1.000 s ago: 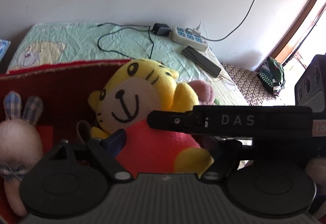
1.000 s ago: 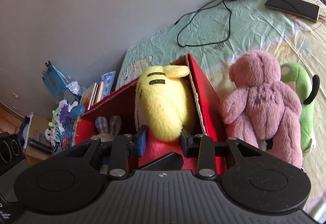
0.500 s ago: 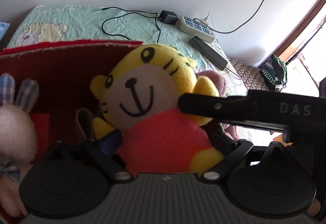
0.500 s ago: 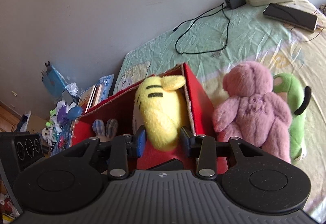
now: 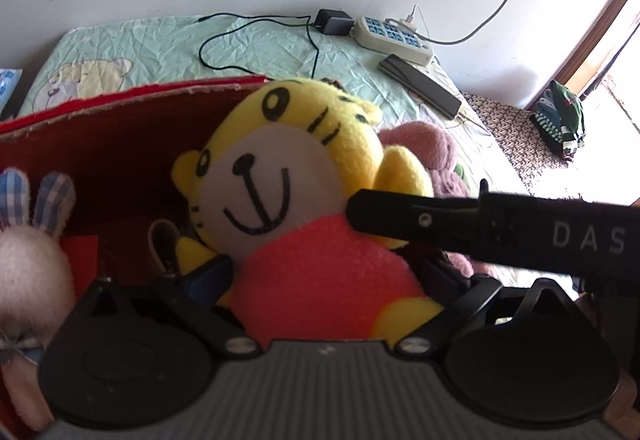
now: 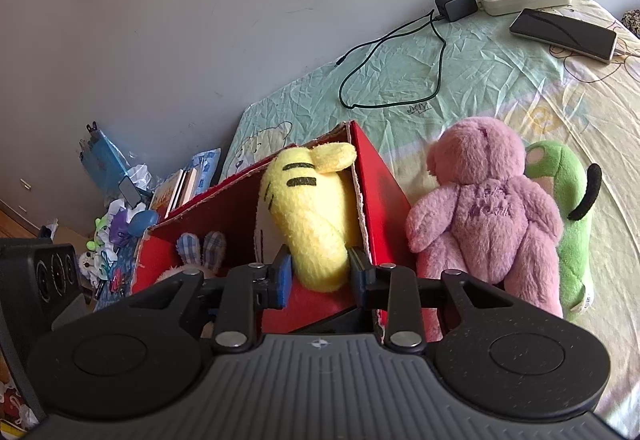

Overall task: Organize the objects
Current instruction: 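Lower the tiger into the red box beside the bunny and open the right tool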

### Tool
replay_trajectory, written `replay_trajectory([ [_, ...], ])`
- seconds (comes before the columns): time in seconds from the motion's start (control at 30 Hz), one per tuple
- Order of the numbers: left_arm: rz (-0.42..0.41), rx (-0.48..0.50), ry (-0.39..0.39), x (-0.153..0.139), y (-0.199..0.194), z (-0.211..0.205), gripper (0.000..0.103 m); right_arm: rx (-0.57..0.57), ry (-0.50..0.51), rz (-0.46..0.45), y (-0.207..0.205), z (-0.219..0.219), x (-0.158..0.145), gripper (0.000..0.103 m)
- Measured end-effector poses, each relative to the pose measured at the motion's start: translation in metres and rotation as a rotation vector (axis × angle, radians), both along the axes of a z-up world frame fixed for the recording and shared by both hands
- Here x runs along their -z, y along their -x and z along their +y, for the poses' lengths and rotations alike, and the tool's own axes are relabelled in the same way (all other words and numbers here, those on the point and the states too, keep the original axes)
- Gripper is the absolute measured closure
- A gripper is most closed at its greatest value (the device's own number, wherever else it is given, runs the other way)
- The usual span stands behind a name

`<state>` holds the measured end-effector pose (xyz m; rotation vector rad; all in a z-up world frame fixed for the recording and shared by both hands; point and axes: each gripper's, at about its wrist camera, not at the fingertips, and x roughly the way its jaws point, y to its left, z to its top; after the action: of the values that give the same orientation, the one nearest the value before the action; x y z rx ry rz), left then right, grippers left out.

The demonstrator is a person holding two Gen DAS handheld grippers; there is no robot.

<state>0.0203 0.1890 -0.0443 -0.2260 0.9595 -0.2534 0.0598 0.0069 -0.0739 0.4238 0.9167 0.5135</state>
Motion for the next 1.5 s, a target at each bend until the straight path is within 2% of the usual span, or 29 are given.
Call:
replay_trajectory([
  [0.57,0.000,-0.073,-0.102,-0.019,0.017,-0.003,0.002,0.004,0.005,-0.035,0.018,-0.005,-0.007,0.070],
  [0.8,-0.012,-0.109,-0.181,-0.028,0.032,-0.006,0.002,0.000,0.006,-0.043,0.026,-0.009,-0.008,0.070],
  [1.5,0.002,-0.239,-0.312,-0.050,0.067,-0.041,0.002,-0.046,-0.038,-0.056,0.046,-0.044,-0.012,0.070],
])
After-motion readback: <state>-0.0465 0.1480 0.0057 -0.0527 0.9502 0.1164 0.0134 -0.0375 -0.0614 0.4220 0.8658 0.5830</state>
